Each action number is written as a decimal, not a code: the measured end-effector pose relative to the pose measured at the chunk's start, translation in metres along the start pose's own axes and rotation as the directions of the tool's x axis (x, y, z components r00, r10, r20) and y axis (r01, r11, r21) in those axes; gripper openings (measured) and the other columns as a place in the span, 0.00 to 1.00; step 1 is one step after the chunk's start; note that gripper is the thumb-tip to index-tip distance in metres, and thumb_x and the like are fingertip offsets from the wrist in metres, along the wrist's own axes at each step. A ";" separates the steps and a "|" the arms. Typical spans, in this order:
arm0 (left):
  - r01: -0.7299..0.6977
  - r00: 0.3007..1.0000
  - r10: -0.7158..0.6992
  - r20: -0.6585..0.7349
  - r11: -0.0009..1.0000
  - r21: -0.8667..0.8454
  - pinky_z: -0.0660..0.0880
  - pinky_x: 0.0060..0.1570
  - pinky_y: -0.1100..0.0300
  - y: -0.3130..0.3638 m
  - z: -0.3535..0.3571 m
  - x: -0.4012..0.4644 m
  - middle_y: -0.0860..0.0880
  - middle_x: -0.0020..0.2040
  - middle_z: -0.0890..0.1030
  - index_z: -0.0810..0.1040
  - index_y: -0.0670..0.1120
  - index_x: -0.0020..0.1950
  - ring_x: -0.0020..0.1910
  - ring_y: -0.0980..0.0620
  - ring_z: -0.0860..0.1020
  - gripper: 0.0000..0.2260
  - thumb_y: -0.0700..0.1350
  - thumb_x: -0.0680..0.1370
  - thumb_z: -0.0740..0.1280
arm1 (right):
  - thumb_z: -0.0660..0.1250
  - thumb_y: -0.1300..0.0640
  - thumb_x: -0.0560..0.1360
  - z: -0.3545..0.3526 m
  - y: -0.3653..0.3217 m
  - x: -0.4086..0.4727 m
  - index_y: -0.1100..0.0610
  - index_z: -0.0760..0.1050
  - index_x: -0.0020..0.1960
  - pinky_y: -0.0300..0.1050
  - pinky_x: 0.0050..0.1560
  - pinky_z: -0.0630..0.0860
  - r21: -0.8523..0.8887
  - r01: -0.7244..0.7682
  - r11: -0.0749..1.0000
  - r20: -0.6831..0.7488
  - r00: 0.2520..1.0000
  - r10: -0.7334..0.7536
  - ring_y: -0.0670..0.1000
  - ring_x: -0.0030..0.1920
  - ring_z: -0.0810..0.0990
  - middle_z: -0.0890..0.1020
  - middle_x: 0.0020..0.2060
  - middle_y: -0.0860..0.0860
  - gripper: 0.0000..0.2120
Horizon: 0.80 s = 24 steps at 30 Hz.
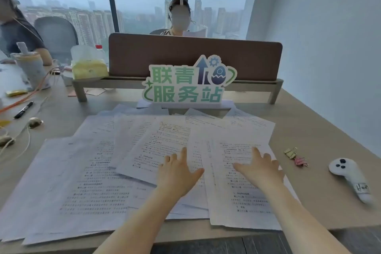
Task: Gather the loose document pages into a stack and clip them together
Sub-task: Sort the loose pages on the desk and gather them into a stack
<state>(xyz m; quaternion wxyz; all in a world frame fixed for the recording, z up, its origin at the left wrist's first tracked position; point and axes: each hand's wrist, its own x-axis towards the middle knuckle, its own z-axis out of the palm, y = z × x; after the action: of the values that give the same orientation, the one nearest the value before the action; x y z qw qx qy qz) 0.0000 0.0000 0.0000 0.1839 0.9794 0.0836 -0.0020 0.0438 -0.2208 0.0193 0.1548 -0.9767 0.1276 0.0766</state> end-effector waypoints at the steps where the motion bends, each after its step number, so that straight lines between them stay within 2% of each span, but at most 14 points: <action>1: 0.013 1.000 -0.013 0.022 1.000 -0.004 0.62 0.69 0.45 0.001 0.001 -0.003 0.45 0.76 0.63 0.48 0.51 0.80 0.74 0.42 0.60 0.41 0.70 0.73 0.56 | 0.60 0.27 0.67 -0.001 0.006 -0.002 0.47 0.46 0.80 0.61 0.72 0.59 0.015 -0.033 0.999 0.001 0.999 0.033 0.62 0.76 0.56 0.57 0.77 0.56 0.49; 6: 0.020 0.999 -0.019 0.039 1.000 -0.011 0.61 0.69 0.46 0.006 0.007 -0.009 0.45 0.75 0.65 0.49 0.51 0.79 0.73 0.42 0.61 0.42 0.69 0.72 0.58 | 0.62 0.26 0.62 -0.001 0.031 0.000 0.48 0.51 0.79 0.59 0.68 0.66 0.138 -0.148 0.979 0.020 0.989 0.147 0.60 0.73 0.62 0.65 0.74 0.55 0.52; 10: 0.011 0.999 -0.010 0.039 1.000 -0.015 0.62 0.67 0.47 0.013 0.007 -0.011 0.46 0.74 0.67 0.49 0.51 0.79 0.72 0.43 0.62 0.42 0.68 0.72 0.59 | 0.66 0.31 0.64 -0.004 0.037 -0.002 0.48 0.57 0.75 0.53 0.56 0.68 0.128 -0.202 0.971 0.013 0.979 0.202 0.60 0.67 0.66 0.70 0.68 0.56 0.45; 15: 0.030 0.998 -0.028 0.050 0.998 -0.048 0.62 0.68 0.47 0.020 0.010 -0.011 0.48 0.74 0.66 0.51 0.52 0.79 0.73 0.44 0.62 0.43 0.67 0.70 0.62 | 0.71 0.37 0.61 -0.004 0.036 0.002 0.47 0.65 0.69 0.55 0.58 0.69 0.157 -0.242 0.958 -0.003 0.969 0.246 0.60 0.65 0.67 0.72 0.63 0.56 0.39; 18: 0.075 0.996 -0.064 0.060 0.978 -0.196 0.65 0.68 0.47 0.025 0.010 -0.011 0.47 0.74 0.66 0.53 0.50 0.79 0.73 0.44 0.62 0.42 0.63 0.70 0.67 | 0.73 0.43 0.62 -0.006 0.033 0.005 0.48 0.66 0.67 0.55 0.58 0.69 0.180 -0.265 0.947 0.019 0.964 0.266 0.60 0.65 0.66 0.69 0.63 0.57 0.36; 20: 0.117 0.992 -0.093 0.084 0.929 -0.351 0.69 0.65 0.49 0.030 0.012 -0.009 0.47 0.72 0.69 0.56 0.48 0.78 0.71 0.45 0.66 0.42 0.60 0.70 0.70 | 0.73 0.46 0.62 -0.006 0.030 0.006 0.48 0.67 0.66 0.55 0.59 0.69 0.188 -0.280 0.941 0.045 0.960 0.276 0.60 0.65 0.66 0.68 0.62 0.57 0.35; 22: 0.152 0.987 -0.109 0.116 0.866 -0.477 0.73 0.58 0.52 0.036 0.013 -0.007 0.47 0.66 0.74 0.60 0.45 0.76 0.64 0.46 0.73 0.39 0.56 0.70 0.72 | 0.74 0.47 0.63 -0.005 0.029 0.008 0.47 0.67 0.67 0.56 0.60 0.69 0.195 -0.285 0.939 0.054 0.959 0.280 0.61 0.65 0.65 0.68 0.62 0.57 0.34; 24: 0.172 0.984 -0.113 0.140 0.821 -0.545 0.71 0.51 0.58 0.041 0.011 -0.006 0.47 0.63 0.76 0.63 0.43 0.73 0.61 0.46 0.75 0.35 0.53 0.72 0.73 | 0.73 0.49 0.64 -0.005 0.027 0.008 0.48 0.67 0.66 0.55 0.60 0.69 0.194 -0.296 0.935 0.060 0.955 0.290 0.60 0.65 0.66 0.68 0.62 0.57 0.32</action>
<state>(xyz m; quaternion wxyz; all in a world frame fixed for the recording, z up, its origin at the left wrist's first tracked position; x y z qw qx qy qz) 0.0009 -0.0426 0.0043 0.4632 0.8735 0.1441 -0.0413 0.0448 -0.2495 0.0150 0.2414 -0.9248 0.2765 0.1001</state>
